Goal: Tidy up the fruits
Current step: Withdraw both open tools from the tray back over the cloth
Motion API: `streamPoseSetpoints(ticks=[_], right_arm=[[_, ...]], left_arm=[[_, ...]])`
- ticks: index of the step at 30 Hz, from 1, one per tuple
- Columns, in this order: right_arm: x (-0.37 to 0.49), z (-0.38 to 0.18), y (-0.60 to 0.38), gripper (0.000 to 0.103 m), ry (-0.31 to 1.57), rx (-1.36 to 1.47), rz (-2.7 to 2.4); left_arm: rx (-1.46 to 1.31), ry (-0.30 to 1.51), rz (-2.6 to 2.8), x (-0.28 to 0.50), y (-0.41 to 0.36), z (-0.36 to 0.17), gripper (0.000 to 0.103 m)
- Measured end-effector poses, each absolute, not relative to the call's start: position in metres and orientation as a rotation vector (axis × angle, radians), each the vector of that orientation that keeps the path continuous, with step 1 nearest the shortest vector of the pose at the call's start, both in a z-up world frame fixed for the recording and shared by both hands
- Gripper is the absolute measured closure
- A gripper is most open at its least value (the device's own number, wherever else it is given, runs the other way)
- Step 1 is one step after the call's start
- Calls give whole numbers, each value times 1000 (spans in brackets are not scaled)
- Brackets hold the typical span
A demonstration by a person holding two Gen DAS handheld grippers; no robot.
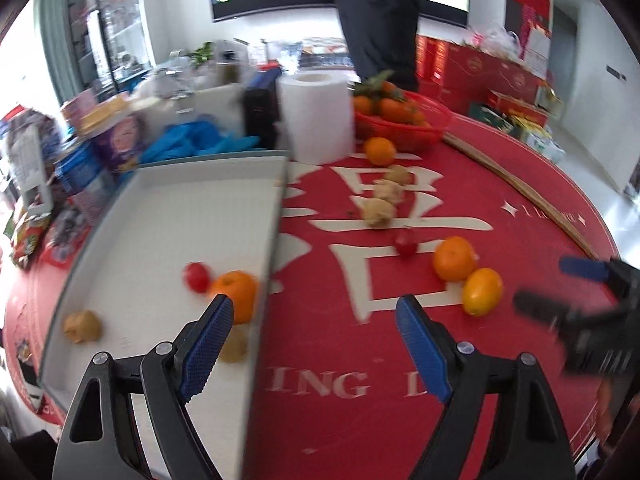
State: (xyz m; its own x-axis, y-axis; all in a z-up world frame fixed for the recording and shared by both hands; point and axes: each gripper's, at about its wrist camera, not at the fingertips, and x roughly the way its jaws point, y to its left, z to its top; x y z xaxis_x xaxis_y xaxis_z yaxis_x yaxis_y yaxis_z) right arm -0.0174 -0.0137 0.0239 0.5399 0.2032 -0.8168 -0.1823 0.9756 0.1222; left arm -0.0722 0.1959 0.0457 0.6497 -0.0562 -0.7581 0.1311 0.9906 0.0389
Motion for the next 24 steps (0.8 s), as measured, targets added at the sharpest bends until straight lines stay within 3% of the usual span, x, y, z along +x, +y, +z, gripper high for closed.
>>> streamPoseSetpoints(ticks=[16,19,21,24], right_arm=[[-44,-4,-13,0,943,-120,192],[-44,-5,-13,0,943,-120,192],[-44,-5,-13,0,943,-120,192],[-44,-5,-13,0,943,-120,191]], left_arm=[[23,980,-132,-1,152,12,18],[28,993,-113,5,148,7,22],[52,983,-109,4,144,7,27],[58,968,-117,2,143,11,56]])
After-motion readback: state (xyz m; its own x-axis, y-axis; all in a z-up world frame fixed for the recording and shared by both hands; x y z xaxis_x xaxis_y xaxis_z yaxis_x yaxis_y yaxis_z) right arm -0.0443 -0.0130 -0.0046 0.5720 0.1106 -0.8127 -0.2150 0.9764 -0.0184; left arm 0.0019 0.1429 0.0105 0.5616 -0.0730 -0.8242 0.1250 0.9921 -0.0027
